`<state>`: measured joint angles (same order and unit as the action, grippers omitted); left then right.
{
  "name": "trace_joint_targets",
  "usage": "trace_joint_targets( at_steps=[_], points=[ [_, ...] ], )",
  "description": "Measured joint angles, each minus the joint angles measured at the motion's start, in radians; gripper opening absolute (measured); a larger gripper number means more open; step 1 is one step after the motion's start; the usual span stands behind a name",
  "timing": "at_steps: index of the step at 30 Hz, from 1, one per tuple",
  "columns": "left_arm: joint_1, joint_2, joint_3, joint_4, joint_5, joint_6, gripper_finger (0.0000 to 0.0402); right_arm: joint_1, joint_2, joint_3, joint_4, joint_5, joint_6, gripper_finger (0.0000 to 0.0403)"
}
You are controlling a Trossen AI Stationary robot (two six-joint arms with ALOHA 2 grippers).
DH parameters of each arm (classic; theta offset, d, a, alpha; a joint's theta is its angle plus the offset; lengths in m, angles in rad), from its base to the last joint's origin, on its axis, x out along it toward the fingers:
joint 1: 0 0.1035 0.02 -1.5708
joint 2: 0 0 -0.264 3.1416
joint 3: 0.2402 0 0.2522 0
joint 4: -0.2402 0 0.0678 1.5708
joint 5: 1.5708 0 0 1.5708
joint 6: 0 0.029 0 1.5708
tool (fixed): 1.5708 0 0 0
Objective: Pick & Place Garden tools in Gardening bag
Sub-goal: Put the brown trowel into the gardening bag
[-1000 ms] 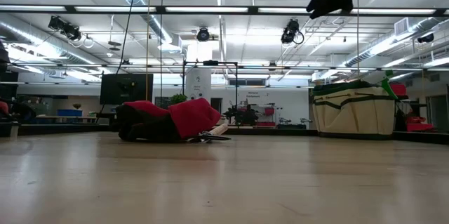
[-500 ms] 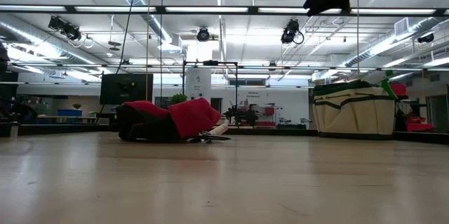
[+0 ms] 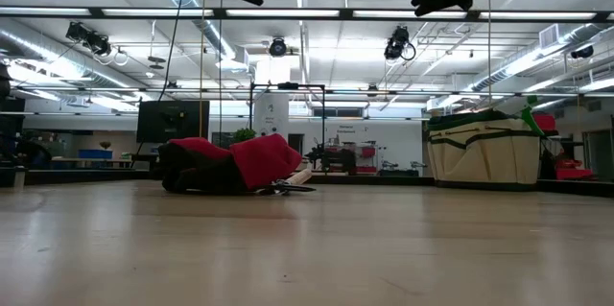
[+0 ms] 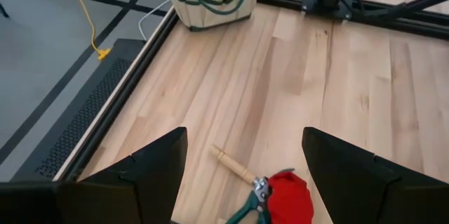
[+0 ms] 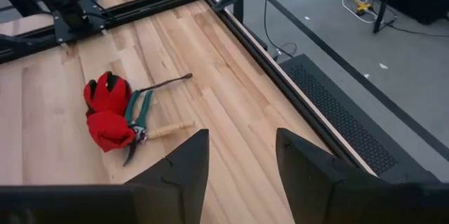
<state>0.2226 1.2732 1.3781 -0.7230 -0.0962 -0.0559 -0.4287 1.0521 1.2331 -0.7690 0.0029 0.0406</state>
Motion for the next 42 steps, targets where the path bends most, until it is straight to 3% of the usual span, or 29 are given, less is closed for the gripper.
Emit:
trace_joint_targets(
  at_steps=[15, 37, 42],
  points=[
    [0.001, 0.027, -0.001, -0.013, -0.059, -0.07, 0.029, 0.002, 0.0, 0.0, 0.004, 0.015, -0.033, 0.0165],
    [0.001, 0.235, 0.0, 0.062, -0.068, -0.258, 0.0291, 0.002, -0.027, 0.0, 0.037, 0.018, -0.083, 0.0165],
    [0.001, 0.268, 0.0, 0.074, -0.075, -0.317, 0.0291, 0.002, -0.038, 0.0, 0.035, 0.079, -0.088, 0.0165]
  ],
)
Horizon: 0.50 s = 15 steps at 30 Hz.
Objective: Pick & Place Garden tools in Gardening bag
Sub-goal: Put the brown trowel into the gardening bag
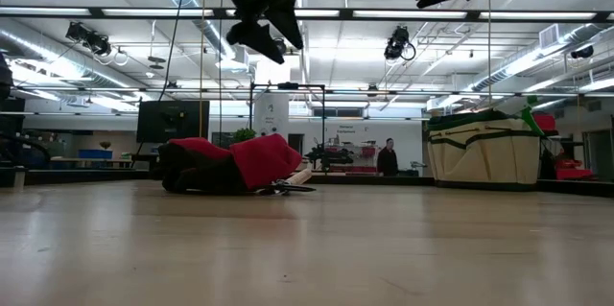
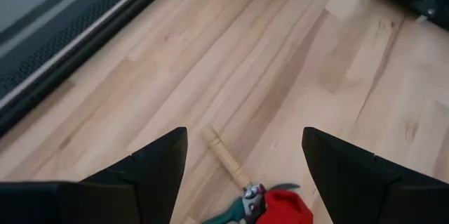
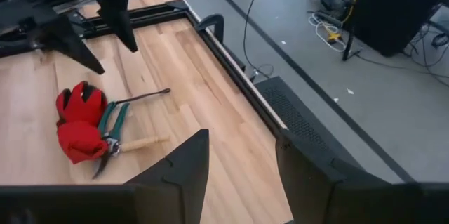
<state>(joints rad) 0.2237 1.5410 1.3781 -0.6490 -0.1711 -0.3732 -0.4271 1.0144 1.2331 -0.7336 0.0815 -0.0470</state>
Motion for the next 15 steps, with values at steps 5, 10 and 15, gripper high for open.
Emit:
trace_joint_targets(
  at_steps=[5, 10, 15],
  points=[
    [0.0, 0.027, 0.0, -0.005, -0.001, -0.042, 0.0291, 0.0, -0.012, 0.0, 0.0, 0.016, -0.003, 0.0165],
    [0.0, 0.047, -0.001, -0.004, -0.004, -0.079, 0.0291, 0.0, -0.019, 0.0, 0.001, 0.016, -0.012, 0.0165],
    [-0.002, 0.071, 0.0, -0.004, -0.005, -0.121, 0.0291, 0.0, -0.02, 0.0, 0.002, 0.028, -0.015, 0.0165]
  ],
)
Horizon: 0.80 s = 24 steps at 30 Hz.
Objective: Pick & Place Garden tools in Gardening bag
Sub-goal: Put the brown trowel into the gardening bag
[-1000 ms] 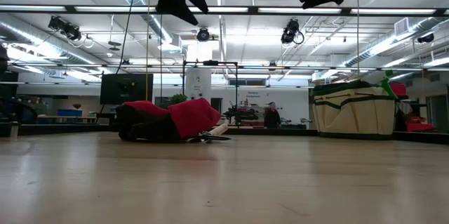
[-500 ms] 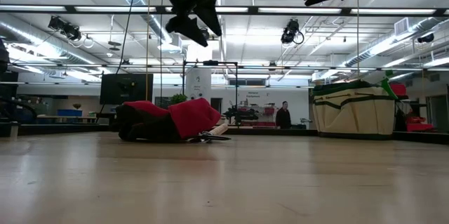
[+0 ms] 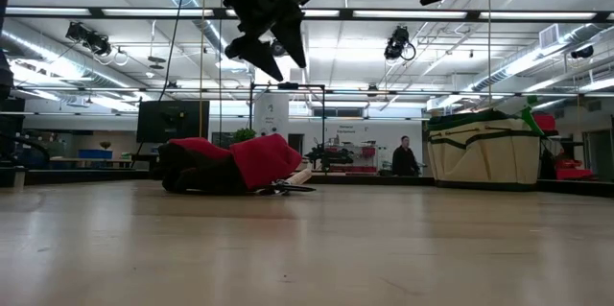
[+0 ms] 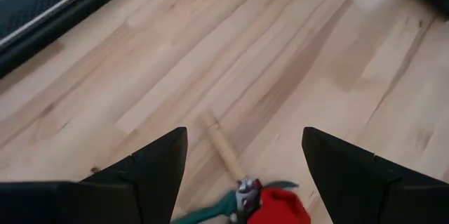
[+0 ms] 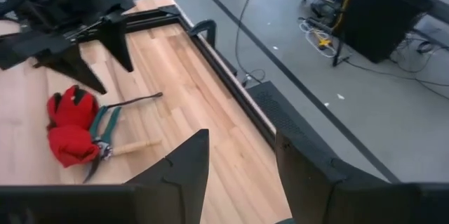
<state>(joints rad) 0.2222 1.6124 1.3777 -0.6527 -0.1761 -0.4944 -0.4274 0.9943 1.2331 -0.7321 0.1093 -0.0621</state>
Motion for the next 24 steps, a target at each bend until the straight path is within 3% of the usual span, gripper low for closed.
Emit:
trace_joint_targets(
  at_steps=[11, 24],
  points=[
    [-0.002, 0.046, -0.001, -0.002, -0.003, -0.044, 0.0276, 0.0, -0.002, 0.0, 0.008, 0.039, -0.033, 0.0165],
    [-0.001, 0.045, 0.0, 0.014, -0.004, -0.045, 0.0093, 0.0, -0.016, 0.0, 0.008, 0.04, -0.033, 0.0165]
  ],
)
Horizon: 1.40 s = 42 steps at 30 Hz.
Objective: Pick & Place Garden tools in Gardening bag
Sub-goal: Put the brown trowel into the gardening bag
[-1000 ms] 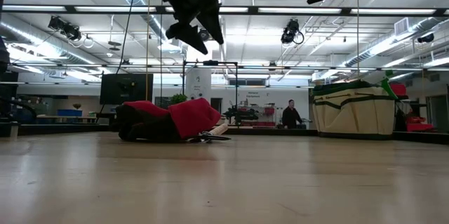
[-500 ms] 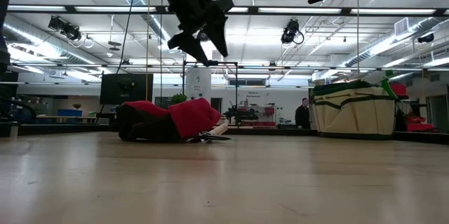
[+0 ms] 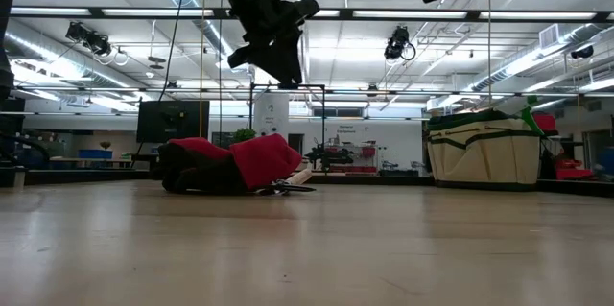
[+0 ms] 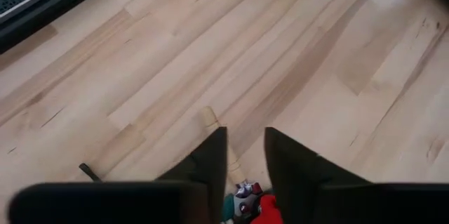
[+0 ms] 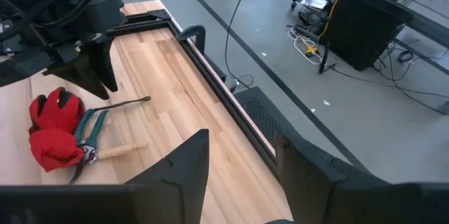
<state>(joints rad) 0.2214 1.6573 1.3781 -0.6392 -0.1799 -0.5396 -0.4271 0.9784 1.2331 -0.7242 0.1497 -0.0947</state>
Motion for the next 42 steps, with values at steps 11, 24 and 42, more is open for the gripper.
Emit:
trace_joint_targets(
  at_steps=[11, 24, 42],
  points=[
    [0.0, -0.001, 0.0, 0.0, 0.028, 0.001, 0.0006, 0.0, -0.014, 0.0, 0.002, 0.0, 0.001, 0.0165],
    [0.0, -0.002, 0.014, -0.014, 0.058, 0.001, 0.0003, 0.0, -0.064, 0.0, 0.006, -0.015, 0.009, 0.014],
    [-0.028, -0.002, 0.023, -0.024, 0.06, -0.108, 0.0001, 0.0, -0.154, 0.0, 0.006, -0.117, 0.008, 0.0003]
  ],
)
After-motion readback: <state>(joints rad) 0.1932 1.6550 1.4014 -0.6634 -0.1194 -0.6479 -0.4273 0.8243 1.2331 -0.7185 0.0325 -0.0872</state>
